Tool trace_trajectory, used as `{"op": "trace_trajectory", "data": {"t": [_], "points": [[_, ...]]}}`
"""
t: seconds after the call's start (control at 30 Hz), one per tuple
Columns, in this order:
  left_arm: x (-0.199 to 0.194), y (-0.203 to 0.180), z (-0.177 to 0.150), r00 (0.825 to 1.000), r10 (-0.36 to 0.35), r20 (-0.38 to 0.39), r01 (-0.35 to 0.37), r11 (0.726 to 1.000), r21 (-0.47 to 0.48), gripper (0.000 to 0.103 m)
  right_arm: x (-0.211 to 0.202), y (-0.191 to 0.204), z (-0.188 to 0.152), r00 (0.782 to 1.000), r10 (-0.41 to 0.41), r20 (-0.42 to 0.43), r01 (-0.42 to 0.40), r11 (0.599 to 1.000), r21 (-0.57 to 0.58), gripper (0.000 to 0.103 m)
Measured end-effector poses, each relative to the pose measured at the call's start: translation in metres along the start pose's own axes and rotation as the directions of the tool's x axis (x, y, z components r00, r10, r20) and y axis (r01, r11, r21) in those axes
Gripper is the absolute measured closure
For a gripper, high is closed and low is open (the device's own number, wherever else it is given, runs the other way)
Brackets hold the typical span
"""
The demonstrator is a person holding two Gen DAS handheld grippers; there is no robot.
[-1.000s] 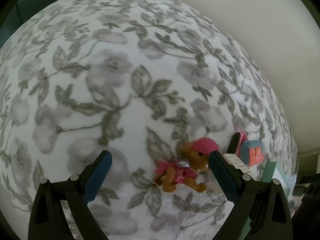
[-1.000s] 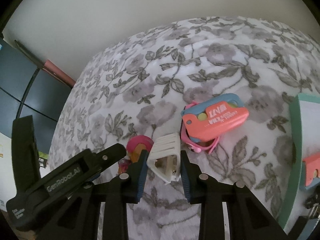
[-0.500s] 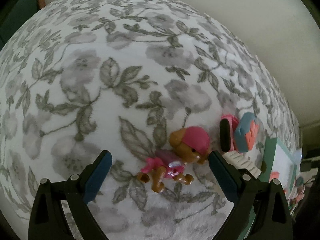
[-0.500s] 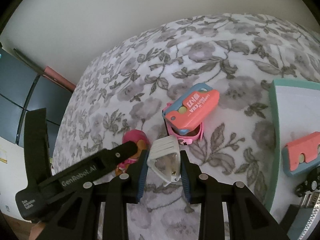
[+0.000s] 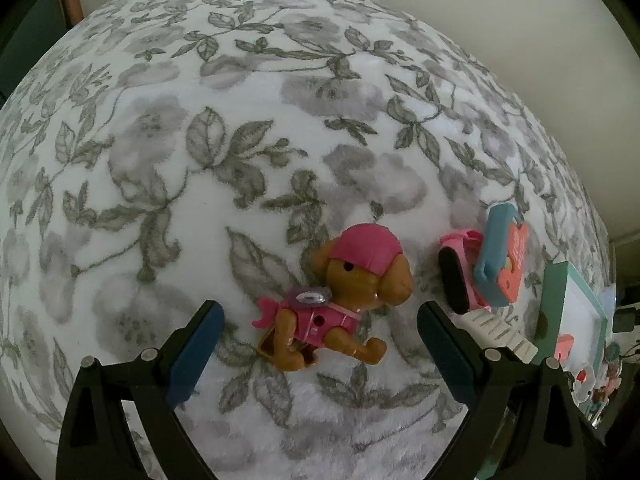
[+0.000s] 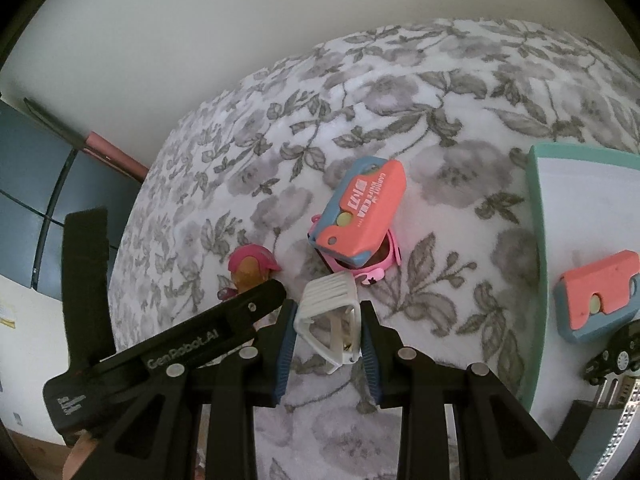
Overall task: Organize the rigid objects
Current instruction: 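Grasp the pink toy dog with the left tool while the right tool grasps the white clip, then lift the toy dog and white clip and carry both over the tray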
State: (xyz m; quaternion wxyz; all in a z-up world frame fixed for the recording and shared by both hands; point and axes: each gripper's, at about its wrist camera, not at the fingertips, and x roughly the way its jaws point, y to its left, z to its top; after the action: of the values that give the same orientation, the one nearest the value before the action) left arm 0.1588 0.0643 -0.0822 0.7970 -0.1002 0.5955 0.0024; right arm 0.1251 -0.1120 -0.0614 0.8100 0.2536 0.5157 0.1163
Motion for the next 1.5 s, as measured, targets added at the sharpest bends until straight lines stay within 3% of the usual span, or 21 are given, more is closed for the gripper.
{"op": "trace_trajectory", "data": {"t": [0.1, 0.17, 0.23, 0.63, 0.83, 1.13, 1.5], "points": [[0.001, 0.000, 0.000, 1.000, 0.013, 0.011, -0.013, 1.000, -0.003, 0.011, -0.001, -0.002, 0.000, 1.000, 0.005, -0.002, -0.005, 1.000, 0.004, 0.071], [-0.001, -0.001, 0.000, 0.999, 0.047, 0.022, -0.047, 0.999, 0.002, 0.029, 0.000, -0.002, 0.000, 1.000, 0.007, -0.003, -0.007, 1.000, 0.006, 0.071], [-0.004, -0.001, 0.000, 0.998, 0.060, 0.032, -0.060, 0.998, 0.010, 0.040, -0.001, -0.003, 0.000, 1.000, 0.008, -0.004, -0.008, 1.000, 0.009, 0.071], [-0.012, 0.002, -0.002, 0.999, 0.002, 0.038, -0.002, 1.000, -0.011, 0.042, -0.006, -0.003, -0.004, 1.000, 0.004, 0.001, -0.004, 1.000, 0.025, 0.071], [-0.037, -0.005, -0.003, 0.996, -0.008, 0.093, 0.008, 1.000, 0.002, 0.042, -0.025, -0.006, -0.006, 0.999, 0.006, 0.031, -0.007, 0.999, 0.033, 0.071], [-0.107, -0.033, -0.015, 0.966, -0.037, 0.255, 0.021, 0.998, 0.064, 0.042, -0.091, -0.016, -0.008, 0.988, -0.019, 0.152, 0.007, 0.997, 0.079, 0.071], [-0.133, -0.108, -0.046, 0.945, -0.094, 0.314, 0.026, 0.976, 0.215, 0.042, -0.176, -0.055, -0.023, 0.944, -0.156, 0.291, 0.115, 0.981, 0.155, 0.071]]}}
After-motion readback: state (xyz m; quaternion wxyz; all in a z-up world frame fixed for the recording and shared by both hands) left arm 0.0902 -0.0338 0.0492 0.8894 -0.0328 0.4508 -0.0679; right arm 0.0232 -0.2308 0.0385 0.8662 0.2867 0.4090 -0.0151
